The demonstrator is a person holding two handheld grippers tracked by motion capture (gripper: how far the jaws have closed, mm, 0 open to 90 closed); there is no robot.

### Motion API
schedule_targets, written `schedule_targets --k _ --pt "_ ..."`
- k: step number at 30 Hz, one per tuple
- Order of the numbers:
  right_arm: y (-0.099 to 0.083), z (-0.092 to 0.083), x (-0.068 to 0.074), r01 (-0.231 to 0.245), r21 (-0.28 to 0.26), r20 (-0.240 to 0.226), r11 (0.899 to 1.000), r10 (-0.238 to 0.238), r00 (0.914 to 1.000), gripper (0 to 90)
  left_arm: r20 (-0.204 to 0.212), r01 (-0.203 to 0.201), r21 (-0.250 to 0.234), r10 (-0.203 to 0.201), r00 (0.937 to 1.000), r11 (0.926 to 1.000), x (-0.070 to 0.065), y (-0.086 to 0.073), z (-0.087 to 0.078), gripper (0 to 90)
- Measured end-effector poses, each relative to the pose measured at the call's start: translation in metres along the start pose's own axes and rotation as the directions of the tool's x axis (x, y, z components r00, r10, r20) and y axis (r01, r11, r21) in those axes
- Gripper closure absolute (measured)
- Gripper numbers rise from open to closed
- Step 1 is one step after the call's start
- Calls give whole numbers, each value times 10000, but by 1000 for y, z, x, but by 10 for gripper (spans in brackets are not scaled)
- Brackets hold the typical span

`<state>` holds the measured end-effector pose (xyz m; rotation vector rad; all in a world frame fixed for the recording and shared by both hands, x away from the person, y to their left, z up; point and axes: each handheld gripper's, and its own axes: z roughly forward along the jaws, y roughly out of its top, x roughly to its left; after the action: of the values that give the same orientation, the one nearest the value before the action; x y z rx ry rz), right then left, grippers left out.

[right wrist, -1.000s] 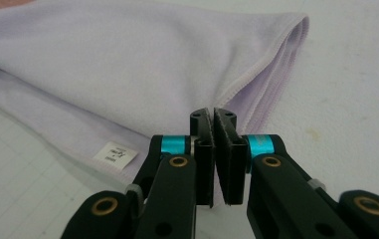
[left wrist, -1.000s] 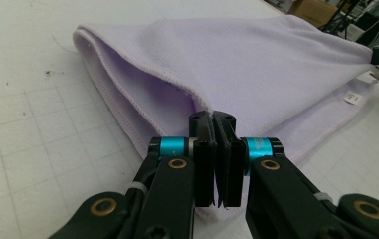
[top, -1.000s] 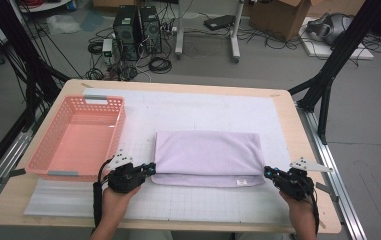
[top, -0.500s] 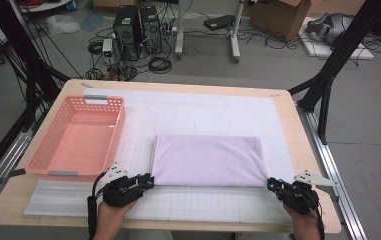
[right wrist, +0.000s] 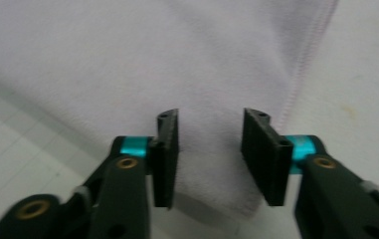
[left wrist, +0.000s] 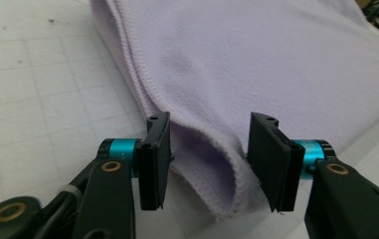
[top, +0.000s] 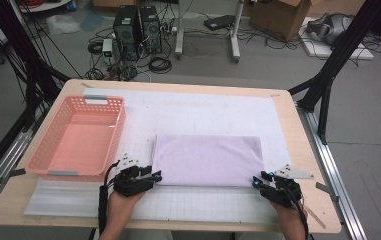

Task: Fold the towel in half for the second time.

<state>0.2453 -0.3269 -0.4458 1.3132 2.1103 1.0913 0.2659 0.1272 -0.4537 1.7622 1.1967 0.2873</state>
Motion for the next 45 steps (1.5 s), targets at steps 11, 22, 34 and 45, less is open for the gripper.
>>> schedule_targets --k 11,22,34,45 --pt "-5 -2 -9 -1405 468 -708 9890 1436 9871 805 285 342 579 -358 9990 9977 1 -2 2 818" --pt "-17 -35 -1 -1080 409 -591 9933 1103 9921 581 895 -635 -513 679 9937 9967 -9 -7 -21 584" --pt "-9 -37 -6 -418 -687 -345 9968 395 9986 622 340 -782 440 767 9965 9960 4 39 44 625" --pt "-13 -34 -5 31 -421 -587 9991 -56 9983 720 -433 -892 48 893 9951 9960 4 32 31 542"
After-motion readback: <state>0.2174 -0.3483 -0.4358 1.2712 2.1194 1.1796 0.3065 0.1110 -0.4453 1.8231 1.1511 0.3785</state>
